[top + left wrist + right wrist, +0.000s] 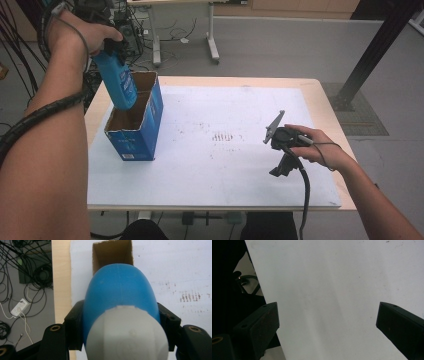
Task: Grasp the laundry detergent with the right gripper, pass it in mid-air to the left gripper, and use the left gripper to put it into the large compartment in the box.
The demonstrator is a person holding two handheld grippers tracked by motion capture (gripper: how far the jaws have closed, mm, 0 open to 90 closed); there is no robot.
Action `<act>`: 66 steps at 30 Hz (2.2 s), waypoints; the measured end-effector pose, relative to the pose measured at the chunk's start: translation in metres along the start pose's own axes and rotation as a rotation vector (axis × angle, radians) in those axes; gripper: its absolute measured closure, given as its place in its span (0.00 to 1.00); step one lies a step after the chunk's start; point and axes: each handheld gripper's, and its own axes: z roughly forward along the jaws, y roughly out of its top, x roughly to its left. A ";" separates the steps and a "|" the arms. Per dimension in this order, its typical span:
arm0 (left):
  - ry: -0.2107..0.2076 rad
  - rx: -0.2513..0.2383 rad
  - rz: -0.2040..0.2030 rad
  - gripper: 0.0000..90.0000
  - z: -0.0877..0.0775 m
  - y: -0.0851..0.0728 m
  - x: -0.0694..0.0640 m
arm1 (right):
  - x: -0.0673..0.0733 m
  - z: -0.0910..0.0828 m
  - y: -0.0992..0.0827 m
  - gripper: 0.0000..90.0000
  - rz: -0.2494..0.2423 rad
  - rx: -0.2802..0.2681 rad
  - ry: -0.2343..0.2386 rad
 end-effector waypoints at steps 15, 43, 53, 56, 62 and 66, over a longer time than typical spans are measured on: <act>-0.007 0.046 0.004 0.42 0.044 -0.007 0.000 | 0.000 -0.001 -0.003 0.05 0.007 -0.010 0.000; -0.022 0.101 0.031 0.42 0.120 -0.023 -0.007 | -0.002 0.005 0.000 0.06 0.009 0.006 0.006; -0.016 0.128 0.031 0.42 0.143 -0.029 -0.011 | -0.002 0.009 -0.001 0.06 0.004 0.005 0.008; -0.015 0.139 0.031 0.42 0.148 -0.032 -0.010 | -0.002 0.010 -0.001 0.06 0.003 0.005 0.009; -0.017 0.148 0.043 0.42 0.158 -0.036 -0.012 | -0.004 0.011 -0.002 0.06 0.006 -0.004 0.016; -0.016 0.152 0.044 0.42 0.162 -0.037 -0.014 | -0.004 0.012 -0.001 0.06 0.007 -0.001 0.015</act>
